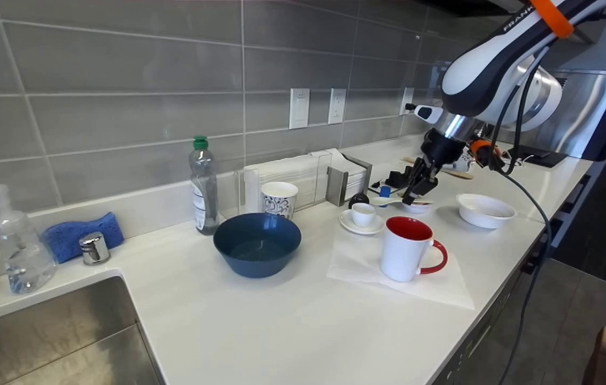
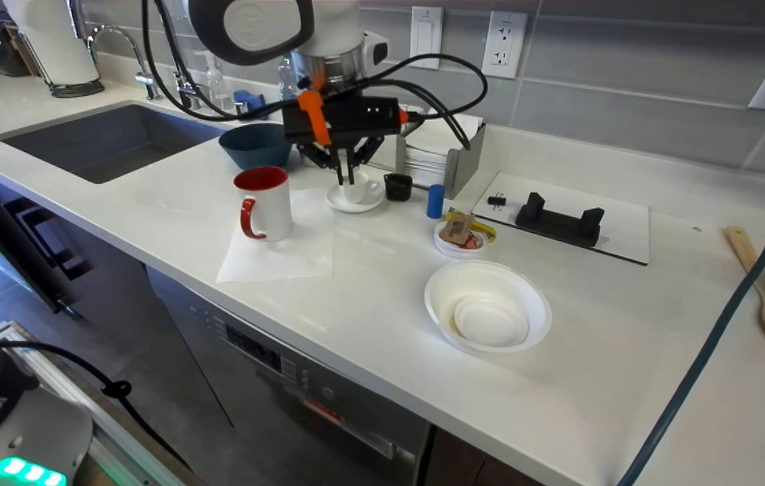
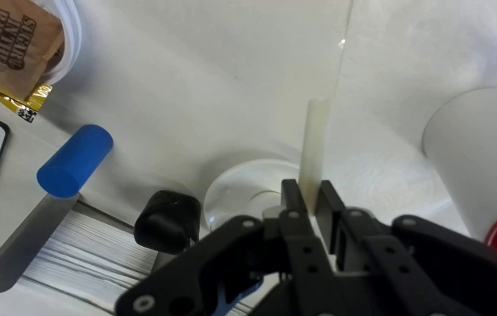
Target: Use the white spoon to place some liquid from the blue bowl into the white teacup.
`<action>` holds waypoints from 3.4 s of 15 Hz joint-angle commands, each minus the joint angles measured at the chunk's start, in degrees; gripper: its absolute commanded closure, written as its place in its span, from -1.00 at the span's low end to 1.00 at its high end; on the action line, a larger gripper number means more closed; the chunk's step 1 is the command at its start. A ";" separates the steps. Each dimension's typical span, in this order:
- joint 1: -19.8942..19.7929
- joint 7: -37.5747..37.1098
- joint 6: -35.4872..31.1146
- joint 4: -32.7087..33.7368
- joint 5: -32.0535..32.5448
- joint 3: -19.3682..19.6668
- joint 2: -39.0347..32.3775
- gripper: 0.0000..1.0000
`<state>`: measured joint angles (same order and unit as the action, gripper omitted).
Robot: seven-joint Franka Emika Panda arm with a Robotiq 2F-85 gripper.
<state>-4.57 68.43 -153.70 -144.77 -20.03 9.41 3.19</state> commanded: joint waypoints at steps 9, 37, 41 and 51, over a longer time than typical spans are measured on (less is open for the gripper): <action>-0.71 -13.19 -2.19 4.52 11.18 -1.42 -5.25 0.93; 0.83 -36.60 3.45 8.97 43.26 -4.46 -6.73 0.93; 1.34 -38.98 5.51 9.68 47.12 -5.24 -6.70 0.93; 2.54 -46.00 9.02 10.87 58.58 -6.21 -6.34 0.93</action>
<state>-2.64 26.27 -146.40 -135.23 33.92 3.59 -2.84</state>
